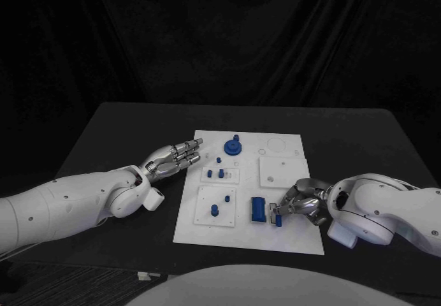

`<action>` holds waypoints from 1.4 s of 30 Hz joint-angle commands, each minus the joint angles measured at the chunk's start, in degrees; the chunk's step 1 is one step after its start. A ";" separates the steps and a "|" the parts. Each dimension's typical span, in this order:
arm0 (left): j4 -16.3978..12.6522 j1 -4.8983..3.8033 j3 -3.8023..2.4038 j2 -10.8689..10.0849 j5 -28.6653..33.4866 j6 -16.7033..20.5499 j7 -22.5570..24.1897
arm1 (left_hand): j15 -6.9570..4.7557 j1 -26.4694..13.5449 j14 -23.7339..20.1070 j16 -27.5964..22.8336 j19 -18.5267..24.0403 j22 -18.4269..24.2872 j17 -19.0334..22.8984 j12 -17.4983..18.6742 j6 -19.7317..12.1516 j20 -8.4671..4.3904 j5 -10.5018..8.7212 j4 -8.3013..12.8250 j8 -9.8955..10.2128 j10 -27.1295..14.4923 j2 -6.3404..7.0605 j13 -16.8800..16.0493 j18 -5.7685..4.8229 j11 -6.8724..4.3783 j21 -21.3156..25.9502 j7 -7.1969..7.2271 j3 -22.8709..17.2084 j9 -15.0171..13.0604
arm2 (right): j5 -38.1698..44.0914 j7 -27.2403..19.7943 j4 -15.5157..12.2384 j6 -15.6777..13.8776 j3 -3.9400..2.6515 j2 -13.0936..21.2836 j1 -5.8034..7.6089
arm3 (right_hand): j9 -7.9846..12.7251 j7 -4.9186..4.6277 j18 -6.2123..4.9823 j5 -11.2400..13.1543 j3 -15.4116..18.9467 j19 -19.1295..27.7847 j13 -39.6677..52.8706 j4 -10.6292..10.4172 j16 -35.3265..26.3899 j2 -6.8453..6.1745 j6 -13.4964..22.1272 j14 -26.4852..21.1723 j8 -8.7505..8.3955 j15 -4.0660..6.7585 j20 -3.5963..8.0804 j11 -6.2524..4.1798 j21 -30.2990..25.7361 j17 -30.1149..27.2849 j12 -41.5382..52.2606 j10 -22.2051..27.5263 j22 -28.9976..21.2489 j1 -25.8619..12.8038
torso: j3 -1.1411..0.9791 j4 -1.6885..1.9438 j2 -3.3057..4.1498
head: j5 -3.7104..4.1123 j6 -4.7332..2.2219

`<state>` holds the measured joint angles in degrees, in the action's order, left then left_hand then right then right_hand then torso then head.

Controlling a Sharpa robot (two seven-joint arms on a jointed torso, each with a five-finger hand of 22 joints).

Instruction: Assemble the parts on the task board

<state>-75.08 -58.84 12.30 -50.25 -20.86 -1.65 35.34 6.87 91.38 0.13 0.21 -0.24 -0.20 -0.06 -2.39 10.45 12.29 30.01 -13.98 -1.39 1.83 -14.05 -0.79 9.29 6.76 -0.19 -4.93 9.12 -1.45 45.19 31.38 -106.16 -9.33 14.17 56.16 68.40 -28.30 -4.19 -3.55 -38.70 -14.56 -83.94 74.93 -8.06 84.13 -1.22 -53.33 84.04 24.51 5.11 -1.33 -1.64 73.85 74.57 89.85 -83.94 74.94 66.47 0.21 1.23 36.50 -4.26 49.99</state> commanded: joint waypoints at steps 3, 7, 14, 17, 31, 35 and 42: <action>-0.06 0.22 0.06 0.15 0.05 -0.76 -0.47 | 0.15 0.46 -0.13 -0.21 -0.09 -0.06 0.06 -0.35 0.06 0.44 0.31 0.05 -0.19 0.14 0.00 -0.07 0.43 0.14 -0.12 -0.46 -0.38 -0.08 | -2.48 3.00 0.73 0.44 0.00 -0.58 0.10 | -0.29 1.80 -0.15 2.23 -0.04 -0.32 15.07 -0.45 -0.12 -0.22 -2.00 3.35 -0.38 0.34 0.42 -0.26 -0.31 -0.08 0.15 -6.06 10.15 -0.98 | 0.02 0.05 0.08 | 0.05 0.01; -0.06 0.22 0.06 0.13 0.05 -0.76 -0.49 | 0.15 0.46 -0.13 -0.21 -0.09 -0.06 0.06 -0.35 0.06 0.44 0.31 0.05 -0.19 0.14 0.00 -0.07 0.43 0.14 -0.12 -0.46 -0.38 -0.08 | -1.84 2.99 1.18 0.09 0.00 -0.95 0.10 | -0.38 1.70 -0.23 3.52 0.14 -0.17 15.07 -0.84 -0.27 -0.44 -1.80 3.28 -0.58 0.29 0.41 -0.18 -0.73 -0.44 0.15 -6.06 10.02 -1.65 | 0.02 0.05 0.10 | 0.01 0.01; -0.01 0.23 0.06 0.18 0.05 -0.88 -0.58 | 0.13 0.43 -0.13 -0.21 -0.09 -0.06 0.06 -0.37 0.24 0.45 0.31 0.07 -0.22 0.16 0.01 -0.07 0.45 0.15 -0.12 -0.65 -0.44 -0.11 | -0.09 2.39 1.75 -0.99 0.00 -1.49 0.10 | -0.49 1.54 -0.30 5.44 0.36 -0.03 15.07 -1.18 -0.44 -0.66 -1.23 3.20 -0.91 0.18 0.32 -0.03 -1.11 -0.81 0.15 -6.06 9.91 -2.17 | 0.02 0.02 0.05 | -0.03 0.01; 0.00 0.23 0.06 0.20 0.05 -0.92 -0.63 | 0.13 0.40 -0.13 -0.21 -0.10 -0.06 0.06 -0.37 0.41 0.46 0.31 0.10 -0.26 0.16 0.00 -0.07 0.47 0.14 -0.13 -0.90 -0.51 -0.13 | 0.68 2.16 1.93 -1.17 0.00 -1.69 0.10 | -0.75 1.34 -0.43 6.63 0.56 0.22 15.07 -1.21 -0.65 -0.89 -0.52 3.10 -0.95 0.05 0.22 0.14 -1.77 -1.25 0.15 -6.06 9.72 -2.26 | 0.03 0.02 0.04 | -0.06 0.01; 0.08 0.26 0.06 0.28 0.05 -1.08 -1.01 | 0.14 0.38 -0.13 -0.21 -0.10 -0.06 0.06 -0.36 0.68 0.49 0.36 0.19 -0.30 0.15 0.01 -0.06 0.49 0.09 -0.13 -1.31 -0.65 -0.16 | 2.54 1.10 2.47 -1.68 0.00 -2.46 0.09 | -2.20 0.75 -0.93 11.53 1.91 1.22 15.07 -1.48 -1.00 -1.43 2.01 2.97 0.21 -0.43 -0.25 0.69 -4.35 -1.90 0.15 -6.06 9.00 -2.54 | 0.03 0.01 0.05 | -0.13 0.01; 0.10 0.27 0.06 0.29 0.05 -1.12 -1.17 | 0.15 0.40 -0.13 -0.21 -0.10 -0.06 0.06 -0.35 0.74 0.50 0.37 0.22 -0.31 0.14 0.00 -0.06 0.50 0.10 -0.13 -1.39 -0.68 -0.17 | 3.20 1.18 2.48 -1.31 0.00 -2.51 0.09 | -3.46 0.26 -0.97 15.91 3.60 1.33 15.07 -2.04 -1.11 -1.88 4.40 2.90 1.62 -0.81 -0.59 1.14 -4.75 -2.10 0.15 -6.06 8.94 -3.22 | 0.00 0.01 0.03 | -0.15 0.01; 0.10 0.31 0.06 0.30 0.05 -1.15 -1.38 | 0.16 0.43 -0.13 -0.21 -0.10 -0.06 0.06 -0.34 0.80 0.52 0.42 0.31 -0.32 0.13 0.01 -0.06 0.51 0.08 -0.13 -1.55 -0.77 -0.17 | 4.39 1.59 2.50 0.50 0.00 -2.63 0.08 | -4.61 0.09 -1.02 24.64 6.62 1.35 15.07 -3.11 -1.21 -2.84 6.14 2.83 3.57 -1.02 -0.84 1.33 -5.06 -2.34 0.15 -6.06 8.92 -4.65 | 0.02 0.01 0.04 | -0.14 0.01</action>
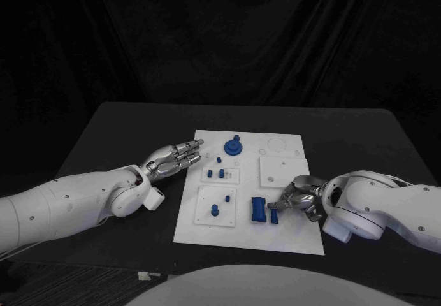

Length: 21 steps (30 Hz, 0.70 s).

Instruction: Assemble the parts on the task board

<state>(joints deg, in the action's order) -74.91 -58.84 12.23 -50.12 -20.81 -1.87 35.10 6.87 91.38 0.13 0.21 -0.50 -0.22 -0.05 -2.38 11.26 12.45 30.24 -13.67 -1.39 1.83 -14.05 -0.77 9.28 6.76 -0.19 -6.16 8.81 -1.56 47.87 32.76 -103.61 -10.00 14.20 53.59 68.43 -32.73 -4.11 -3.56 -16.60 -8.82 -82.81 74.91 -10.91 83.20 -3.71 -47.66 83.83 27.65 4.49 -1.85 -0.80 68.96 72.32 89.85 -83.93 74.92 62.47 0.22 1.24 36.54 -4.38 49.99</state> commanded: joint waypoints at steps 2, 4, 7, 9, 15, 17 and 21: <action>-0.06 0.32 0.14 0.17 0.00 -0.95 -1.21 | 0.17 0.43 -0.13 -0.21 0.17 -0.04 0.05 -0.35 -0.01 0.36 0.19 -0.01 -0.32 0.13 0.01 -0.08 0.52 0.09 -0.13 -0.31 -0.46 -0.07 | 2.06 0.22 -0.10 1.69 -0.02 -0.05 0.05 | -0.45 0.08 -1.01 7.48 2.50 0.12 15.09 -0.92 -0.07 -0.89 1.10 3.15 1.08 -0.34 -0.29 0.42 -0.10 0.38 0.15 -6.07 8.98 -1.40 | 0.00 0.01 0.02 | -0.01 0.01; -0.04 0.33 0.14 0.18 0.00 -0.98 -1.27 | 0.17 0.43 -0.13 -0.21 0.17 -0.04 0.05 -0.35 -0.01 0.36 0.19 -0.01 -0.32 0.13 0.01 -0.08 0.52 0.09 -0.13 -0.31 -0.46 -0.07 | 2.23 0.22 -0.17 1.88 -0.02 0.01 0.05 | -0.58 0.12 -0.95 10.73 3.57 -0.05 15.09 -1.49 0.17 -1.22 1.44 3.29 1.50 -0.28 -0.25 0.37 0.14 0.90 0.15 -6.07 9.06 -1.85 | 0.00 0.00 -0.01 | -0.01 0.01; 0.01 0.34 0.14 0.21 0.00 -1.01 -1.33 | 0.19 0.46 -0.13 -0.21 0.15 -0.05 0.05 -0.34 0.14 0.39 0.22 0.07 -0.35 0.12 0.00 -0.07 0.53 0.09 -0.14 -0.46 -0.54 -0.09 | 2.39 0.07 -0.26 1.63 -0.02 0.17 0.04 | -0.71 0.20 -0.93 13.64 5.50 -0.17 15.09 -3.20 0.26 -2.42 1.79 3.33 2.03 -0.23 -0.18 0.33 0.23 1.09 0.15 -6.07 9.10 -3.01 | 0.00 -0.02 -0.01 | -0.03 0.01; 0.03 0.35 0.14 0.21 0.00 -1.03 -1.34 | 0.19 0.46 -0.13 -0.21 0.15 -0.05 0.05 -0.34 0.14 0.39 0.22 0.07 -0.35 0.12 0.00 -0.07 0.53 0.09 -0.14 -0.46 -0.54 -0.09 | 2.67 -0.30 -0.38 0.74 -0.02 0.38 0.04 | -0.79 0.25 -0.93 13.64 6.45 -0.20 15.09 -4.32 0.26 -2.67 1.81 3.32 2.37 -0.19 -0.14 0.29 0.22 1.07 0.15 -6.07 9.10 -3.54 | 0.00 0.00 0.01 | -0.06 0.01; -0.04 0.36 0.14 0.04 0.00 -0.97 -1.25 | 0.20 0.48 -0.13 -0.21 0.14 -0.07 0.05 -0.35 0.24 0.40 0.23 0.12 -0.37 0.13 -0.02 -0.08 0.54 0.11 -0.16 -0.57 -0.61 -0.10 | 7.02 -4.38 -1.34 -5.61 -0.02 1.82 0.04 | -0.91 0.41 -0.81 7.33 8.00 -0.54 15.09 -5.60 0.45 2.75 1.94 3.42 3.42 -0.08 -0.03 0.14 0.82 1.50 0.15 -6.07 9.30 -7.15 | -0.01 0.01 0.00 | -0.28 0.01; -0.07 0.37 0.14 -0.06 0.00 -0.90 -1.13 | 0.20 0.48 -0.13 -0.21 0.13 -0.07 0.05 -0.36 0.30 0.41 0.25 0.15 -0.38 0.13 -0.02 -0.08 0.54 0.11 -0.17 -0.61 -0.64 -0.11 | 10.59 -7.08 -1.92 -9.41 -0.02 2.73 0.05 | -0.88 0.42 -0.71 3.29 8.04 -0.72 15.09 -5.62 0.64 3.74 2.10 3.50 3.63 -0.06 0.01 0.12 1.28 1.91 0.15 -6.07 9.43 -6.75 | -0.01 -0.02 0.01 | -0.33 0.01; -0.18 0.37 0.14 -0.25 0.00 -0.59 -0.66 | 0.17 0.52 -0.13 -0.21 0.10 -0.09 0.05 -0.39 0.44 0.44 0.37 0.25 -0.40 0.16 0.00 -0.09 0.57 0.07 -0.19 -0.70 -0.73 -0.13 | 15.54 -14.15 -2.82 -15.91 -0.02 4.61 0.06 | 0.20 0.07 -0.36 -2.44 7.61 -1.28 15.09 -5.63 1.29 4.47 3.50 3.77 2.57 -0.21 -0.05 0.35 2.94 3.28 0.15 -6.07 9.90 -4.26 | 0.01 0.01 0.01 | -0.39 0.01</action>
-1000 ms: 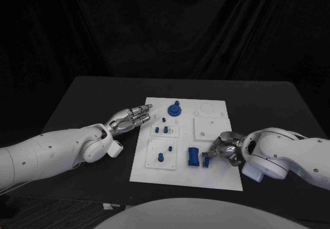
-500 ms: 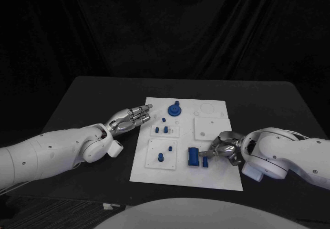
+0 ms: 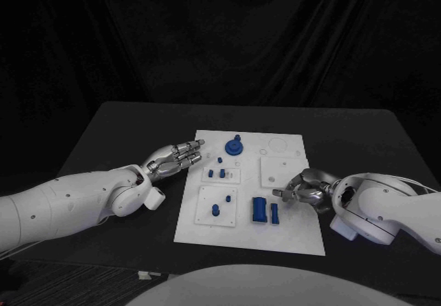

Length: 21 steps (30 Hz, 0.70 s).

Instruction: Assemble the parts on the task board

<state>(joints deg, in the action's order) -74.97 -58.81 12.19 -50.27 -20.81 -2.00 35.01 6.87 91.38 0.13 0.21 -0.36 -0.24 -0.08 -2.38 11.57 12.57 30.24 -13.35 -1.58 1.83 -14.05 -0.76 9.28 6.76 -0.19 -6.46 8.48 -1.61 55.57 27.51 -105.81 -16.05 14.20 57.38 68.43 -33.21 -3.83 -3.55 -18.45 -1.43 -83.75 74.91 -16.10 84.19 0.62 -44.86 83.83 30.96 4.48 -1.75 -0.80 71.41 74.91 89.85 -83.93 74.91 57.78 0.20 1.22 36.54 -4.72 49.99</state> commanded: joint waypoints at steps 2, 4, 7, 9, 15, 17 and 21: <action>-0.18 0.34 0.18 -0.16 0.00 -0.30 -0.28 | 0.16 0.54 -0.13 -0.21 -0.05 -0.07 0.08 -0.41 0.12 0.31 0.45 -0.04 -0.21 0.17 0.01 -0.10 0.58 0.08 -0.20 -0.36 -0.44 -0.07 | 9.05 -12.40 -0.92 -12.10 -0.02 1.62 0.06 | 1.95 -0.60 -0.19 0.30 0.68 -0.59 15.09 -0.58 0.62 0.50 1.58 3.88 -2.02 -0.47 -0.34 0.67 1.28 1.35 0.15 -6.07 10.13 0.21 | 0.01 0.02 0.01 | -0.05 0.01; -0.23 0.34 0.18 -0.19 0.00 -0.10 0.11 | 0.08 0.55 -0.13 -0.21 -0.07 -0.08 0.08 -0.45 0.08 0.27 0.56 0.07 -0.19 0.20 0.08 -0.11 0.63 0.11 -0.21 -0.06 -0.53 -0.05 | 9.93 -16.39 -0.99 -14.12 -0.02 2.30 0.04 | 5.01 -1.25 0.19 1.36 2.94 -1.07 15.09 -0.63 1.12 1.86 1.60 4.03 -5.34 -1.04 -0.83 1.27 3.09 2.34 0.15 -6.07 10.63 -3.30 | 0.01 0.02 0.00 | 0.09 0.01; -0.25 0.34 0.18 -0.15 0.00 0.11 0.61 | 0.01 0.54 -0.13 -0.21 -0.07 -0.09 0.08 -0.45 0.09 0.22 0.59 0.11 -0.18 0.21 0.14 -0.11 0.65 0.09 -0.22 0.13 -0.56 -0.05 | 10.60 -21.08 -0.75 -15.44 -0.01 3.06 -0.50 | 9.09 -1.28 0.26 4.05 6.38 -1.11 15.09 -0.61 1.25 3.64 -0.99 3.98 -9.95 -0.70 -0.81 0.69 3.93 2.49 0.15 -6.07 10.81 -5.56 | 0.01 0.02 -0.01 | 0.00 0.01; -0.27 0.35 0.18 -0.11 0.00 0.21 0.81 | -0.06 0.53 -0.13 -0.21 -0.10 -0.10 0.08 -0.46 0.15 0.15 0.65 0.17 -0.18 0.22 0.17 -0.11 0.68 0.10 -0.24 0.40 -0.63 -0.05 | 10.65 -23.59 -0.45 -15.20 0.00 3.50 -1.12 | 12.29 -0.67 0.30 5.46 9.02 -0.81 15.09 -0.57 1.58 4.91 -3.00 4.09 -13.63 0.07 -0.23 -0.18 4.12 3.33 0.15 -6.07 10.85 -5.70 | 0.01 0.01 -0.01 | -0.09 0.01; -0.34 0.35 0.18 -0.19 0.00 0.31 0.93 | -0.09 0.53 -0.13 -0.21 -0.11 -0.12 0.08 -0.46 0.21 0.13 0.71 0.19 -0.19 0.22 0.18 -0.11 0.69 0.06 -0.26 0.43 -0.65 -0.06 | 10.65 -27.01 0.43 -12.70 0.01 4.12 -3.61 | 16.06 0.27 0.29 9.16 13.00 -0.51 15.09 -0.59 2.11 6.56 -3.84 4.32 -17.79 0.68 0.47 -0.96 4.21 4.74 0.15 -6.07 10.84 -6.80 | 0.01 0.02 -0.02 | -0.09 0.01; -0.34 0.35 0.18 -0.23 0.00 0.33 0.93 | -0.11 0.53 -0.13 -0.21 -0.13 -0.13 0.08 -0.48 0.25 0.12 0.76 0.21 -0.19 0.23 0.19 -0.12 0.69 0.04 -0.27 0.45 -0.68 -0.06 | 10.98 -27.60 0.66 -11.83 0.01 4.09 -4.21 | 17.35 0.35 0.43 6.99 13.89 -0.75 15.09 -0.57 2.30 7.30 -3.95 4.41 -19.14 0.77 0.54 -1.08 4.85 5.24 0.15 -6.07 11.01 -6.03 | 0.01 0.02 0.00 | 0.04 0.01; -0.34 0.36 0.18 -0.25 0.00 0.29 0.88 | -0.11 0.53 -0.13 -0.21 -0.13 -0.13 0.08 -0.48 0.25 0.12 0.76 0.21 -0.19 0.23 0.19 -0.12 0.69 0.04 -0.27 0.45 -0.68 -0.06 | 13.88 -27.84 1.00 -9.88 0.01 3.99 -5.10 | 19.25 0.42 0.82 3.94 16.01 -1.53 15.09 -0.74 2.86 8.68 -5.12 4.67 -20.84 0.85 0.65 -1.18 6.80 6.64 0.15 -6.07 11.53 -6.61 | 0.03 -0.02 -0.01 | -0.05 0.01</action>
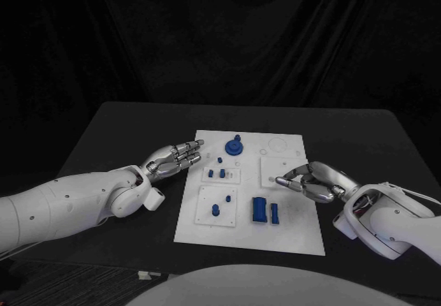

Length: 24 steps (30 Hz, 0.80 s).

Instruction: Assemble the parts on the task board

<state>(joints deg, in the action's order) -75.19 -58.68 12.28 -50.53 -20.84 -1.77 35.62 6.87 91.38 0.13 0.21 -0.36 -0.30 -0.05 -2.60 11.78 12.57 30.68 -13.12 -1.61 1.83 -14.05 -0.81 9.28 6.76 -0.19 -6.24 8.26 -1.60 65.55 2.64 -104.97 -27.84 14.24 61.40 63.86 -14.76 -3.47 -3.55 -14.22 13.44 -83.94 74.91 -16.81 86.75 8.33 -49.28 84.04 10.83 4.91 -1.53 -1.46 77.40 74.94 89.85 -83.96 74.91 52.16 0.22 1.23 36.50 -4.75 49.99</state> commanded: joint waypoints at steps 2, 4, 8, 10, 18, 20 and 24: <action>-0.13 0.24 0.09 -0.01 0.04 0.03 0.22 | -0.12 0.54 -0.13 -0.21 -0.13 -0.06 0.05 -0.26 0.11 0.12 0.41 0.02 -0.17 0.22 0.20 -0.07 0.70 -0.01 -0.27 0.23 -0.49 -0.08 | 5.09 -2.73 0.28 2.83 -0.03 -0.07 -0.84 | 1.51 -0.07 0.95 0.97 2.41 -1.59 15.09 -0.05 0.52 2.14 -1.46 4.56 -1.24 0.40 0.45 -0.40 1.49 7.14 0.15 -6.04 11.71 -2.71 | 0.02 -0.04 0.02 | 0.02 0.01; -0.12 0.24 0.09 -0.02 0.04 0.00 0.15 | -0.12 0.54 -0.13 -0.21 -0.13 -0.06 0.05 -0.26 0.11 0.12 0.41 0.02 -0.17 0.22 0.20 -0.07 0.70 -0.01 -0.27 0.23 -0.49 -0.08 | 5.82 -2.34 0.38 3.74 -0.03 -0.10 -1.08 | 2.25 -0.58 1.18 2.68 4.11 -1.97 15.09 -0.04 0.75 3.40 -3.06 4.66 -1.60 0.19 0.32 0.07 2.54 7.70 0.15 -6.04 12.00 -4.63 | 0.01 0.06 0.08 | 0.20 0.01; -0.06 0.25 0.09 0.01 0.04 -0.12 0.00 | -0.12 0.55 -0.13 -0.21 -0.19 -0.10 0.05 -0.26 0.09 0.13 0.51 0.06 -0.17 0.22 0.21 -0.07 0.71 -0.02 -0.32 0.24 -0.53 -0.08 | 6.57 -1.77 0.49 5.05 -0.03 -0.19 -1.38 | 2.70 -0.73 1.21 3.81 5.23 -2.00 15.09 0.03 0.82 4.38 -4.48 4.67 -1.73 0.03 0.13 0.35 2.74 7.81 0.15 -6.04 12.04 -5.62 | -0.02 -0.07 0.03 | -0.03 0.01; -0.03 0.25 0.09 0.03 0.04 -0.20 -0.08 | -0.11 0.56 -0.13 -0.21 -0.19 -0.11 0.05 -0.26 0.13 0.14 0.54 0.08 -0.17 0.22 0.21 -0.07 0.71 -0.01 -0.33 0.24 -0.55 -0.08 | 6.75 -1.63 0.49 5.56 -0.03 -0.22 -1.49 | 2.88 -0.73 1.25 4.10 5.62 -2.05 15.09 0.02 0.85 4.75 -4.91 4.68 -1.82 0.00 0.07 0.38 2.90 7.88 0.15 -6.04 12.08 -5.89 | -0.02 0.05 0.07 | 0.06 0.01; -0.03 0.27 0.09 0.04 0.04 -0.30 -0.28 | -0.09 0.56 -0.13 -0.21 -0.21 -0.12 0.05 -0.25 0.10 0.16 0.56 0.09 -0.17 0.22 0.21 -0.06 0.72 0.01 -0.34 0.26 -0.58 -0.08 | 6.17 -2.25 0.34 6.30 -0.03 -0.37 -1.80 | 3.56 -0.57 1.32 6.02 7.94 -2.13 15.09 0.01 0.94 6.94 -7.23 4.70 -2.11 -0.02 0.00 0.53 3.36 8.08 0.15 -6.04 12.18 -8.65 | -0.02 0.02 0.05 | 0.03 0.01; -0.04 0.28 0.09 0.03 0.04 -0.32 -0.34 | -0.09 0.56 -0.13 -0.21 -0.19 -0.11 0.05 -0.26 0.10 0.16 0.56 0.10 -0.17 0.23 0.21 -0.07 0.72 0.01 -0.33 0.26 -0.58 -0.08 | 5.79 -2.36 0.34 6.38 -0.03 -0.39 -1.85 | 3.64 -0.53 1.35 6.22 8.38 -2.17 15.09 0.00 0.97 7.38 -7.76 4.71 -2.10 -0.06 -0.02 0.62 3.49 8.14 0.15 -6.04 12.21 -9.22 | -0.01 0.02 0.05 | 0.00 0.01; -0.03 0.29 0.09 0.03 0.04 -0.34 -0.43 | -0.08 0.55 -0.13 -0.21 -0.18 -0.10 0.05 -0.27 0.13 0.17 0.56 0.10 -0.17 0.23 0.21 -0.07 0.72 0.03 -0.31 0.27 -0.59 -0.08 | 5.40 -2.25 0.38 6.61 -0.03 -0.44 -1.91 | 3.75 -0.54 1.33 6.06 8.64 -2.14 15.09 0.03 0.95 7.73 -7.97 4.70 -2.21 -0.06 -0.03 0.53 3.46 8.10 0.15 -6.04 12.20 -9.49 | -0.01 0.01 0.06 | 0.03 0.01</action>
<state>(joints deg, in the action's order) -75.18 -58.65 12.26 -50.54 -20.85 -1.81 35.61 6.87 91.38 0.13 0.21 -0.37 -0.36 -0.07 -2.60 11.78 12.55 30.90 -12.96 -1.61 1.83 -14.05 -0.80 9.28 6.76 -0.19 -6.25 8.10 -1.59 70.97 0.72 -104.51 -22.39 14.22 60.97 62.10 -11.07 -3.99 -2.64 -8.16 21.74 -83.94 74.94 -16.83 87.42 16.01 -56.81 84.04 8.82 4.91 -1.54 -1.23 80.54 74.93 89.85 -84.16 74.95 43.07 0.19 1.22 36.54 -4.75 49.99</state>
